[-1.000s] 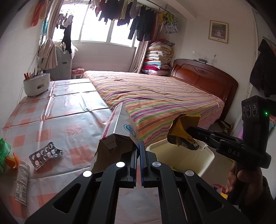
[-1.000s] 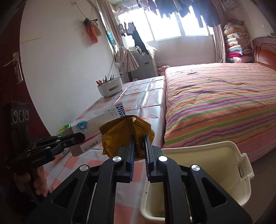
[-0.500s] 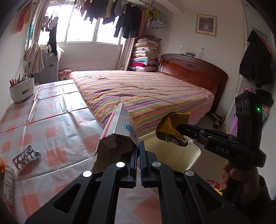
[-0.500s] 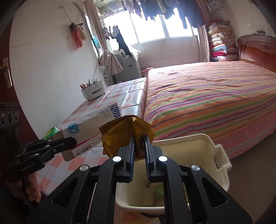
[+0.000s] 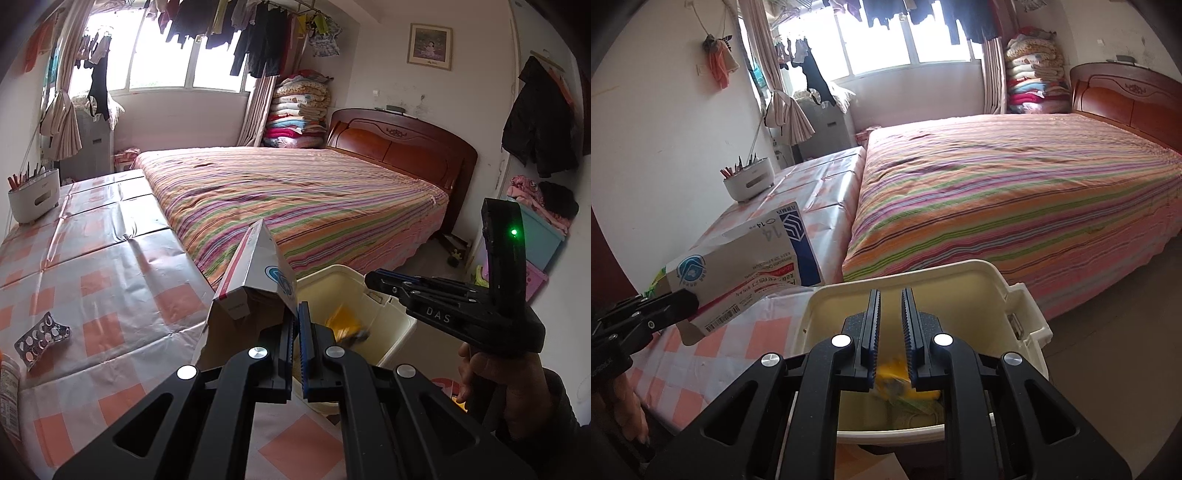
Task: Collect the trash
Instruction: 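Lower the white paper box into the cream bin and open the left tool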
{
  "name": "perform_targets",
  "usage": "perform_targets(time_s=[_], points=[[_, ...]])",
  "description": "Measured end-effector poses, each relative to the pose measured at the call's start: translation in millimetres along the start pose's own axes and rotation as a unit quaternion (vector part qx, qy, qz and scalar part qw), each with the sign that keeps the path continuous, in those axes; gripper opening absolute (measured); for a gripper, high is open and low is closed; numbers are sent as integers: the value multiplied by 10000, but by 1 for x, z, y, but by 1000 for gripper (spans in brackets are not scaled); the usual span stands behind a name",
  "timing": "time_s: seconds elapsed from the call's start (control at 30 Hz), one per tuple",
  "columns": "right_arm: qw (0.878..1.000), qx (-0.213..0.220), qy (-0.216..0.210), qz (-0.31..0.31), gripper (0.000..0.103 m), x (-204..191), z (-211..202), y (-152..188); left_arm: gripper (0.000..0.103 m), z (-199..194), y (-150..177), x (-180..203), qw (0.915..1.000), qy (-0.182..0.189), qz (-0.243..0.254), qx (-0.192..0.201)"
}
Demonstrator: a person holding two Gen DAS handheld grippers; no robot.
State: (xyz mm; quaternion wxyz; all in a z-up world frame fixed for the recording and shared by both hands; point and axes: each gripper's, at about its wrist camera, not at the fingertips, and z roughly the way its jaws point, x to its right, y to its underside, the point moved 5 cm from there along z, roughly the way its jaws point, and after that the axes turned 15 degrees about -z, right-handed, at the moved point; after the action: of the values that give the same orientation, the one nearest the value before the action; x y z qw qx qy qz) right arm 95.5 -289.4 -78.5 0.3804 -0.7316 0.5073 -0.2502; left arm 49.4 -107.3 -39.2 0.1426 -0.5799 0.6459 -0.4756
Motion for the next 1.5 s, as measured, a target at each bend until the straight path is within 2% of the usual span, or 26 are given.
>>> perform_targets(time_s=[0.1,0.17,0.27,0.37,0.73,0.93,1.27,1.5], points=[[9999,13,93,85,66,3,0,1,3,0,0,0,10000,1,-8,0],[9997,139,151,117,69,5,-7,-2,3,0,0,0,10000,1,-32,-3],[9992,265,210,222,79,9,-14,-7,3,0,0,-1,10000,-2,-59,-2],[9977,470,122,483,81,17,-20,-11,3,0,0,0,10000,7,-63,-24],[9872,1028,224,1198,82,47,-42,-12,3,14,-6,28,9996,237,85,-121],[9838,1044,126,1449,83,52,-36,-7,3,32,-1,41,9986,365,142,-358],[9822,1125,113,1498,83,49,-38,-6,3,49,10,61,9963,470,363,-624],[9812,1136,105,1559,83,52,-39,-2,4,54,13,66,9962,430,405,-632]])
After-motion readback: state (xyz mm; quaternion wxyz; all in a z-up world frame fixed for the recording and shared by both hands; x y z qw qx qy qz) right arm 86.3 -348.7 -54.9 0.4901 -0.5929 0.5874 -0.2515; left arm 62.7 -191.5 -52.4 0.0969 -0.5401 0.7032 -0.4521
